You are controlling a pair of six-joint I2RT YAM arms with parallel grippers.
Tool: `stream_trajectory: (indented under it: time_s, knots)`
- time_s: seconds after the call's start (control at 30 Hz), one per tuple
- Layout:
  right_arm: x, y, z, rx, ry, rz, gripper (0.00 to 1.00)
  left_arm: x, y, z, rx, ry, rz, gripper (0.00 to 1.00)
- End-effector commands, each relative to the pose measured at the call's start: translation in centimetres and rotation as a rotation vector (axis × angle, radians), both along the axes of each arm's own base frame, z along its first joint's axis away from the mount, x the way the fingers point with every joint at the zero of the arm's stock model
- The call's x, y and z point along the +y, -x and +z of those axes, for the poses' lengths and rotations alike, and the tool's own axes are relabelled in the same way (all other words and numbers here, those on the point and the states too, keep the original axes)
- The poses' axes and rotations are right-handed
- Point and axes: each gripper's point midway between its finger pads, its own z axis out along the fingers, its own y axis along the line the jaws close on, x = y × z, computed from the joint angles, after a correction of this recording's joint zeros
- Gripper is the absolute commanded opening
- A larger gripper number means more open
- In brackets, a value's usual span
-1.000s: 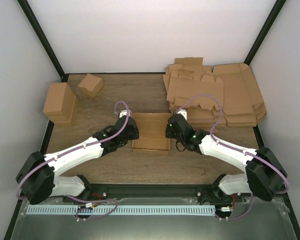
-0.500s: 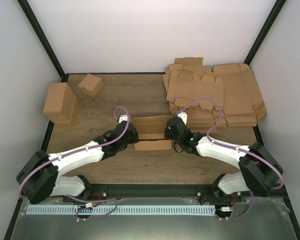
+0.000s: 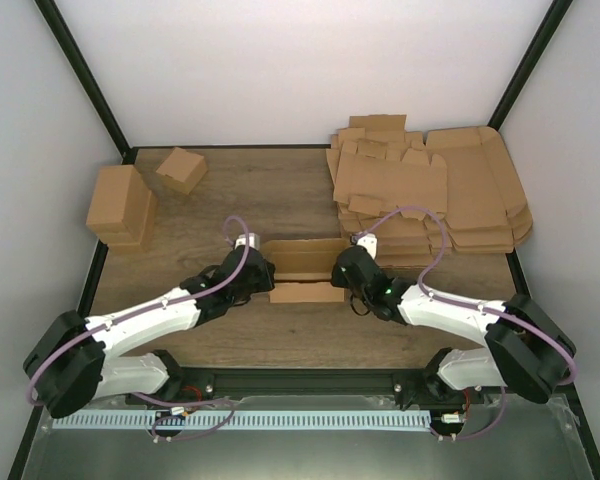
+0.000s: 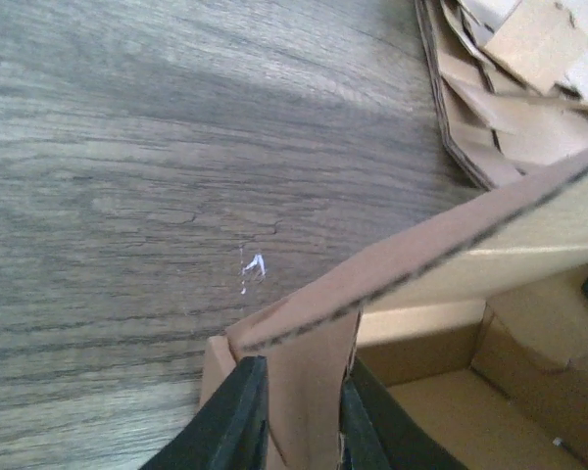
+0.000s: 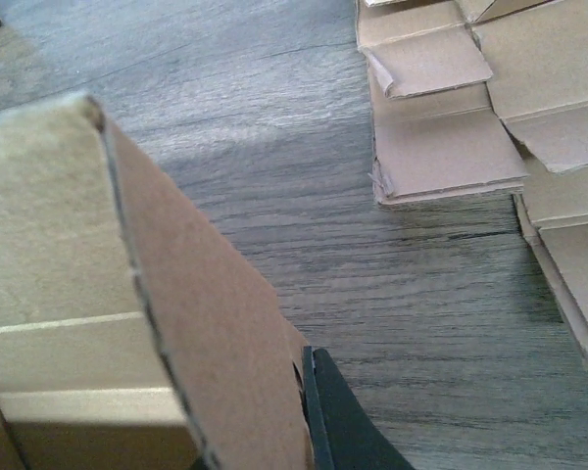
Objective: Fold the paper box
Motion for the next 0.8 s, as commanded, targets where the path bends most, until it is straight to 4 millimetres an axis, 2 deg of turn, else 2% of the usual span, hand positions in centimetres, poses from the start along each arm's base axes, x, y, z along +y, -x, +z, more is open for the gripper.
stream_trajectory:
  time_s: [0.0,0.1,0.2,0.37,0.53,0.63,0.77]
  knots:
    - [-1.6,0.4,-1.1,0.001,0.064,-0.039,0.01,0.7,1.0,0.4,0.026,-0.010,-0.011,0.27]
    - [-1.5,0.3,-0.7,-0.015,0.071,-0.030,0.01,1.1,1.6,1.7,0.021,-0.029,-0.037,0.40]
    - [-1.3,0.2,-0.4,-0.031,0.071,-0.011,0.01,1.5,2.5,3.1,0.033,-0.050,-0.070,0.58]
    - [-0.7,0.3,0.0,-0.060,0.081,0.049,0.01,1.9,3.7,5.5,0.046,-0.102,-0.150,0.77]
    - [0.2,0.5,0.1,-0.082,0.093,0.131,0.01,0.9,3.7,9.3,-0.021,-0.130,-0.281,0.96]
    - [0.7,0.6,0.4,-0.104,0.107,0.182,0.01,0.1,2.5,9.9,-0.033,-0.167,-0.356,0.99]
    - [1.5,0.7,0.8,-0.135,0.134,0.261,0.01,-1.1,0.2,11.5,-0.067,-0.195,-0.437,0.96]
